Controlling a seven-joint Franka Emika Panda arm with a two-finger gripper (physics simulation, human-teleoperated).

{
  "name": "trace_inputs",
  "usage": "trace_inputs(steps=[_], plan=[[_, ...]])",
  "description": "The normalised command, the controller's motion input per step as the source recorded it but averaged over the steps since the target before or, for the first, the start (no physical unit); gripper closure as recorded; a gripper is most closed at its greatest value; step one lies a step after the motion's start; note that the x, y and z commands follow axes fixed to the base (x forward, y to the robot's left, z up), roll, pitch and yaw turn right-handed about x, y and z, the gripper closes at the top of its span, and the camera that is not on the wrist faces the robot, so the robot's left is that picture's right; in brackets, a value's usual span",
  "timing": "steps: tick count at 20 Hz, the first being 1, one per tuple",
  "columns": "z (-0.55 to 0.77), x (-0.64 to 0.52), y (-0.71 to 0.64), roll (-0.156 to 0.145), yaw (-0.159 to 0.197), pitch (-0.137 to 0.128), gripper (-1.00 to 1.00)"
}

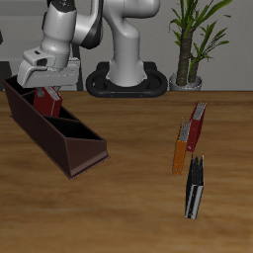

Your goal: Place the right red book into the right desk caddy's back compartment

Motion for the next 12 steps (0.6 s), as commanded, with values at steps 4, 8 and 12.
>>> trace_inputs(steps=[4,8,12], plan=[[-0.16,-0.01,0.07,0.009,0.016,0.025,1.00],[-0.17,0.01,-0.09,-0.028,-0.002,0.036,1.00],[-0.10,-0.03,-0.06,-0.021,-0.022,0.026,1.00]])
